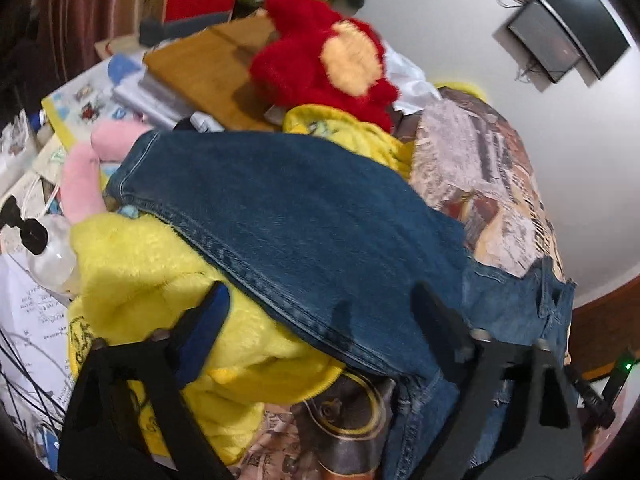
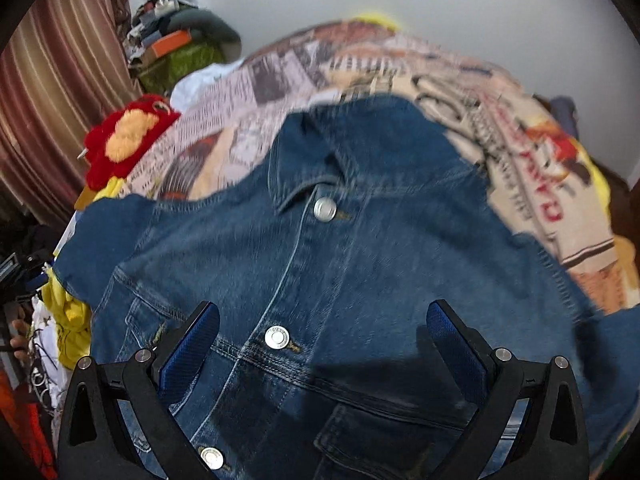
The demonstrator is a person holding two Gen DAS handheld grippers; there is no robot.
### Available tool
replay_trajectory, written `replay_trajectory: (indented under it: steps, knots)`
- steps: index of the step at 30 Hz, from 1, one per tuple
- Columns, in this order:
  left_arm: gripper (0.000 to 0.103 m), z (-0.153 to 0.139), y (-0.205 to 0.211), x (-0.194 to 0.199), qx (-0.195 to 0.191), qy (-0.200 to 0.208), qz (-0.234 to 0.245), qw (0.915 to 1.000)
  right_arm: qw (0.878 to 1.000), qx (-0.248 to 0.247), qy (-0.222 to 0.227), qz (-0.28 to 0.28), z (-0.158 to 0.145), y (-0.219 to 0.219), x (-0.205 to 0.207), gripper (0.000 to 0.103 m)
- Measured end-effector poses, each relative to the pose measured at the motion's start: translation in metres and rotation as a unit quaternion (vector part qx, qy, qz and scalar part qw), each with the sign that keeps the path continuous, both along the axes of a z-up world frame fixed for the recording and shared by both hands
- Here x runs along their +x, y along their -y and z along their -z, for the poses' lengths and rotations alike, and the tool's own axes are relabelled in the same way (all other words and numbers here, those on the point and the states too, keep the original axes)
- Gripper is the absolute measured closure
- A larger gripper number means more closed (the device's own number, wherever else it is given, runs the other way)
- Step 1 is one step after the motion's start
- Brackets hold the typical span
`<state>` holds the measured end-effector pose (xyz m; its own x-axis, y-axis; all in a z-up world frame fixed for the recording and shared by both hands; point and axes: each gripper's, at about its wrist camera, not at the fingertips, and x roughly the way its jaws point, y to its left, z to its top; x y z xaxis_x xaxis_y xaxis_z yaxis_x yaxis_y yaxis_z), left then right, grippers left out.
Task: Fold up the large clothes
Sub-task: 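Grasp the jacket sleeve with the left gripper and lift it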
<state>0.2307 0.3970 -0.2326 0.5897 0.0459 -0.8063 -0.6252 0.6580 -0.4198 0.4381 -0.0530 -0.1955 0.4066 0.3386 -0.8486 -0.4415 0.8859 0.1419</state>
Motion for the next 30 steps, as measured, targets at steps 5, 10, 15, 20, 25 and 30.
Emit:
replay_trajectory:
  steps: [5, 10, 15, 20, 25, 30]
  knots:
    - [0.032, 0.017, -0.014, 0.006, -0.017, -0.008, -0.013, 0.9997, 1.000, -0.002, -0.016, -0.003, 0.013, -0.004, 0.003, 0.000]
    - [0.061, 0.020, -0.018, 0.009, 0.031, -0.038, -0.032, 0.9983, 0.999, 0.010, -0.032, 0.005, 0.015, 0.001, 0.006, 0.000]
    - [0.086, -0.001, -0.002, 0.019, 0.140, -0.073, -0.011, 0.9874, 0.999, 0.017, -0.034, 0.013, 0.005, 0.007, 0.002, 0.000]
    - [0.091, -0.045, 0.023, 0.029, 0.211, -0.049, 0.011, 0.9763, 1.000, 0.015, -0.009, 0.006, -0.018, 0.016, -0.008, 0.000]
    - [0.096, -0.096, 0.063, 0.040, 0.248, 0.011, 0.064, 0.9667, 1.000, 0.020, 0.013, 0.009, -0.042, 0.032, -0.019, 0.000]
    - [0.097, -0.140, 0.130, 0.057, 0.279, 0.074, 0.144, 0.9466, 0.999, 0.025, 0.024, 0.014, -0.059, 0.050, -0.030, 0.000]
